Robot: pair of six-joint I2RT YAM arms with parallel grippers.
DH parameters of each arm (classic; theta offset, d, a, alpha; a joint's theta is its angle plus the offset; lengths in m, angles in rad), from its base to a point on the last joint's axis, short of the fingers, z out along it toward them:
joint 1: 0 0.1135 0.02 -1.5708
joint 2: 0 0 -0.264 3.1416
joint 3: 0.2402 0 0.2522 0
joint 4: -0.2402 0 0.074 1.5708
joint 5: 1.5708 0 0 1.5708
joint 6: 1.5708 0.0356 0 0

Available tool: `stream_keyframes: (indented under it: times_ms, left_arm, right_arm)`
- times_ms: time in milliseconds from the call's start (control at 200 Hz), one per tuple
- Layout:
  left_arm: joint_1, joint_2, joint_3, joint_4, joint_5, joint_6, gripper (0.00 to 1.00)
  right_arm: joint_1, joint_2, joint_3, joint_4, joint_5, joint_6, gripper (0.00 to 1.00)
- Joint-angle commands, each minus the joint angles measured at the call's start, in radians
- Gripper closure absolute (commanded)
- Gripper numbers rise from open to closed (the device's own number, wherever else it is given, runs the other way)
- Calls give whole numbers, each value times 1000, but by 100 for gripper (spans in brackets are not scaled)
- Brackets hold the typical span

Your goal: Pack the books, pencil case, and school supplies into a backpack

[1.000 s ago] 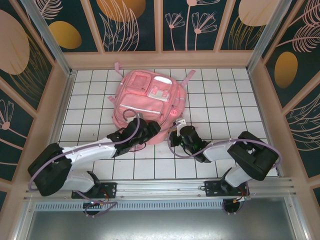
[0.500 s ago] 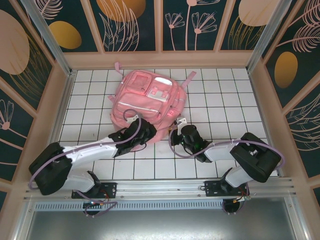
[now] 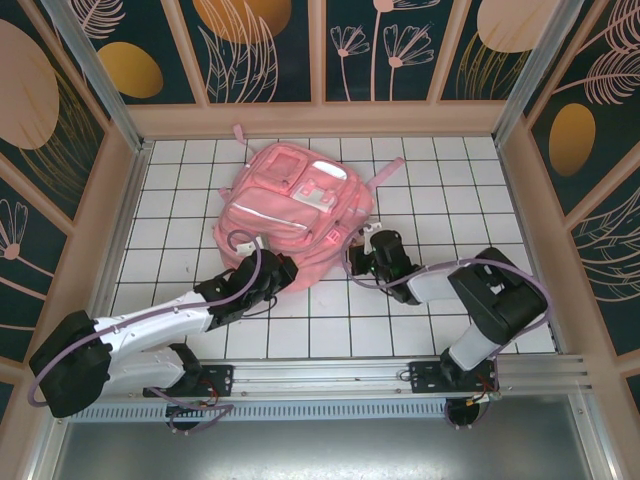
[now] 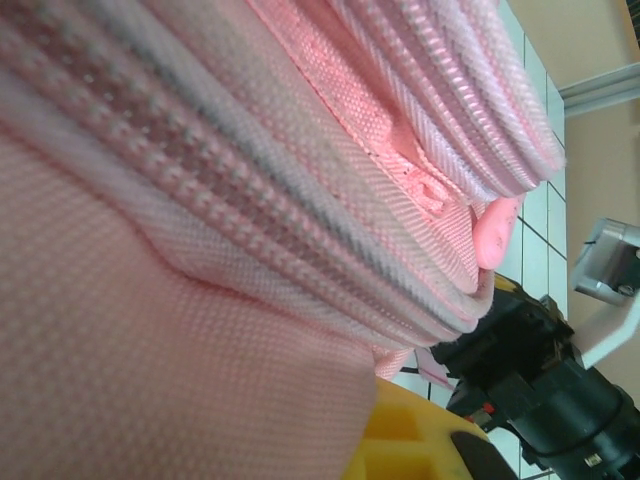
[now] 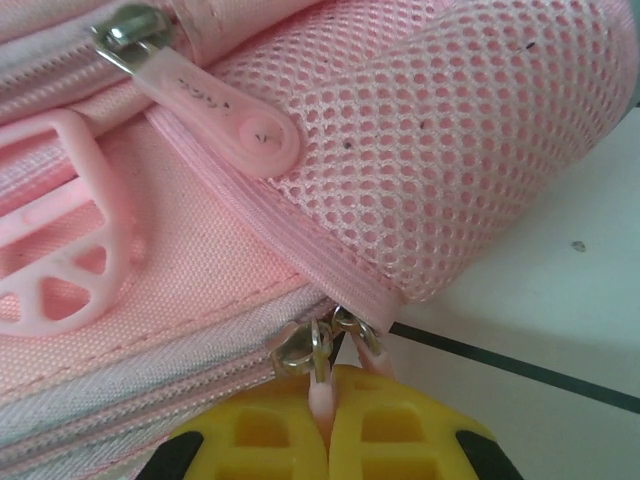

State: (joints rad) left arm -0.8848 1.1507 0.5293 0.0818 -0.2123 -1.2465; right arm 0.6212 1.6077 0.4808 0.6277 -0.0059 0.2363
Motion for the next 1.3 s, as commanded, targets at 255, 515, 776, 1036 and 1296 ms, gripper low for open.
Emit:
stream_keyframes:
  times_ms: [255,515,776,1036,1296]
  left_arm:
    - [7,-44,-3,37,-64,68,100]
    - [0,180,159,259,126,94,100]
    - [-51,415,337,329,158,35,100]
    - [-57,448,398,249,161,65,43]
    - [-55,299,472,-59,-66,292,2]
  right_arm:
    - [-191,70,106,-66,124,12,100]
    - [-256,60,177,-94,93,-3,100]
    - [-289,99,261,-141,26,-12,100]
    - [-294,-26,193,-146,-9,26,58]
    - [-300,-332,26,-151,95,62,21]
